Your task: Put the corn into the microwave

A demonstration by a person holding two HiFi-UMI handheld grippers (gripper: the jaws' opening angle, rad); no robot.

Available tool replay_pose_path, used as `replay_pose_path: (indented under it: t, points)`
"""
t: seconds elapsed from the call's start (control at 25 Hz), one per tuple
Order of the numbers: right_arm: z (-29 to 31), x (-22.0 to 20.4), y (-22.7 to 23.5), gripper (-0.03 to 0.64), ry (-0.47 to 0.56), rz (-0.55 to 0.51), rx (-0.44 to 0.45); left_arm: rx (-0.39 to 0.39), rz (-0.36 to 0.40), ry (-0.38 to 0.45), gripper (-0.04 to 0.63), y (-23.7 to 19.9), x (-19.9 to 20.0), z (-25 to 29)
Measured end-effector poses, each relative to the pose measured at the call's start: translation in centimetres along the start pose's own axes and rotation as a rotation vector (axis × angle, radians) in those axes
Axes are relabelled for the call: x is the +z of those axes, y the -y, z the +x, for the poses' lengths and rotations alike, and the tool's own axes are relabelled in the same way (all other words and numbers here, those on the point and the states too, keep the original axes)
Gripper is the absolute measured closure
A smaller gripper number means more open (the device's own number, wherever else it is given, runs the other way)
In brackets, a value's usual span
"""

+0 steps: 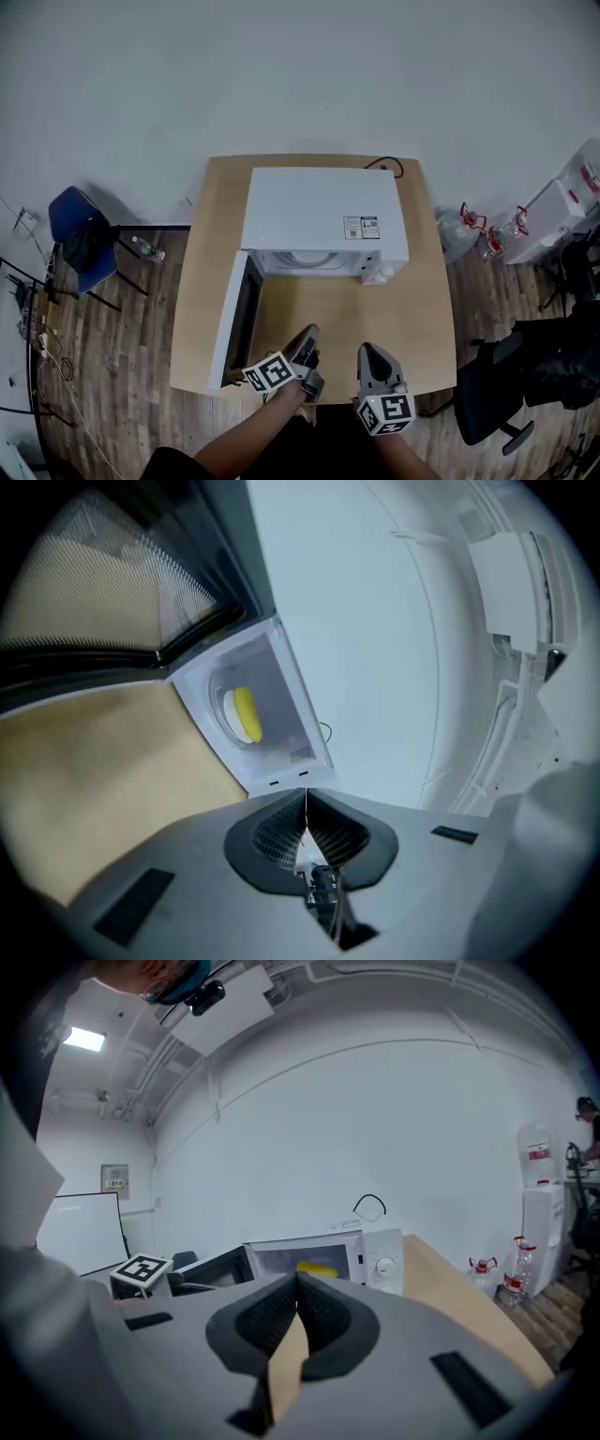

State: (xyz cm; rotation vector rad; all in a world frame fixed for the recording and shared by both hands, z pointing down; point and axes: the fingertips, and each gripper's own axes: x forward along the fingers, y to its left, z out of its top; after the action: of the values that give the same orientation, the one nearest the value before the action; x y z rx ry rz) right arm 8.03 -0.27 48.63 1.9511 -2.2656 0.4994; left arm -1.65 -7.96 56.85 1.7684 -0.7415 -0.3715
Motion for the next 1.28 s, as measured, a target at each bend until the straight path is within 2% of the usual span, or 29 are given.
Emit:
replay_pose_path:
  t: [0.08, 0.16, 0.32, 0.44, 0.48, 0.64, 0.76, 0.84, 1.28]
  points:
    - [-1.6, 0.0, -1.5, 0.557, 0.002, -0.008, -0.003, -0.022, 0.035, 0.005, 0.581, 1.6, -0.1, -2.9]
    - [-3.0, 0.2, -3.0, 0.557, 0.002, -0.035, -0.004, -0.045, 0.107, 0.01, 0.581, 3.5, -0.1, -5.6]
    - [-6.3, 0.8, -5.5, 0.557, 0.005, -0.082, -0.013, -0.103, 0.312, 0.014, 0.581, 8.2, -1.0, -10.6]
    - [-8.1, 1.2, -7.0, 0.557, 0.014, -0.075, -0.011, -0.12, 0.472, 0.043, 0.581, 11.0, -1.4, -13.5]
    - [-8.6, 1.2, -7.4, 0.557, 0.016, -0.067, -0.009, -0.135, 0.502, 0.055, 0.581, 11.8, -1.4, -14.4]
    - [-10.6, 1.0, -9.0, 0.557, 0.018, -0.076, -0.007, -0.21, 0.514, 0.073, 0.581, 14.1, -2.1, -17.6]
    - [-11.2, 1.1, -10.0, 0.557, 0.023, -0.127, 0.0, -0.155, 0.677, 0.106, 0.581, 14.6, -1.8, -19.7]
    - [-11.4, 1.4, -10.1, 0.557, 0.038, -0.148, -0.013, -0.115, 0.747, 0.126, 0.581, 14.7, -1.2, -20.9]
    - [-12.2, 2.0, -13.0, 0.557, 0.084, -0.227, 0.06, -0.024, 0.878, 0.179, 0.581, 15.2, 0.0, -23.6]
